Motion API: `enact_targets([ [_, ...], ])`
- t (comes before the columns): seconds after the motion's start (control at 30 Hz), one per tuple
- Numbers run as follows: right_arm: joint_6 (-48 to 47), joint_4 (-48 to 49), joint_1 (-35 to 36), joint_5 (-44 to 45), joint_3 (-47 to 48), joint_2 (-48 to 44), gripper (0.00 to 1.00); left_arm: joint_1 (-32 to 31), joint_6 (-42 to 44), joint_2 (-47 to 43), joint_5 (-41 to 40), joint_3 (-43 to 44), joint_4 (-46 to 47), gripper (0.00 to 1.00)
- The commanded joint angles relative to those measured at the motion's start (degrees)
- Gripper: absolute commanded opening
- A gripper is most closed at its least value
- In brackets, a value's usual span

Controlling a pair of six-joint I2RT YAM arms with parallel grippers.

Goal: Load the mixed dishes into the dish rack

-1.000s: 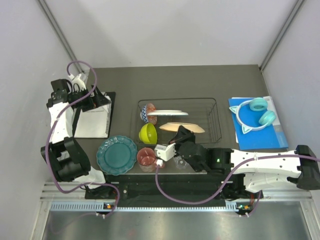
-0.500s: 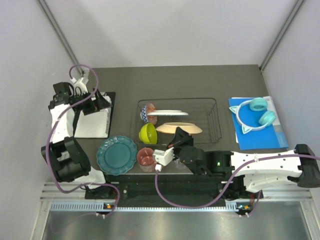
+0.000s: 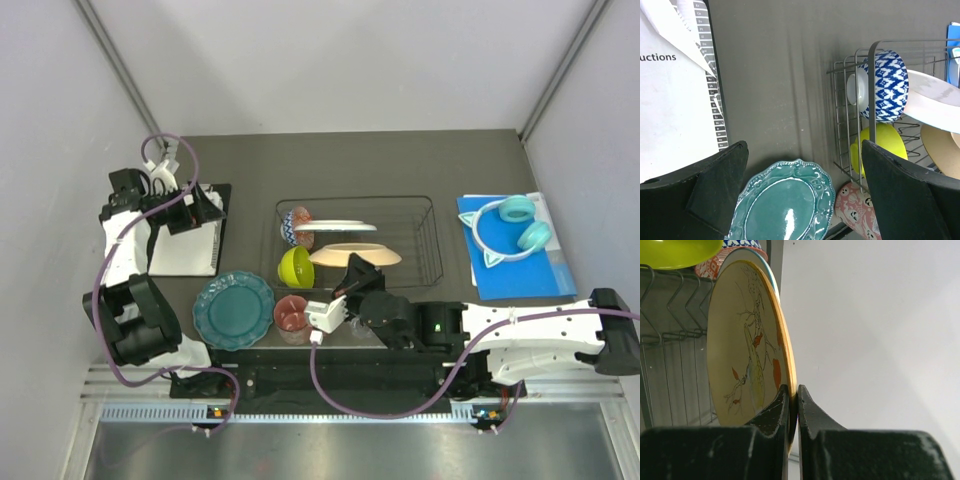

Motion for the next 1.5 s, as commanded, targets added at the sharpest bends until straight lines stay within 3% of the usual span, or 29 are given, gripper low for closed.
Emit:
enact_targets([
  [0.0, -3.6, 9.2, -0.5, 0.5, 4.1, -2.2, 0.0, -0.1, 1.1, -2.8, 1.3, -0.7, 1.5, 0.99],
  [0.43, -8.1, 15.5, -5.0, -4.2, 2.6, -2.0, 0.0, -0.1, 1.2, -2.2, 1.2, -0.9, 1.9, 0.99],
  [1.47, 2.3, 21.4, -13.3, -12.1, -0.2, 5.1, 0.0, 0.8, 3.8, -0.2, 2.7, 1.1, -1.6, 0.99],
])
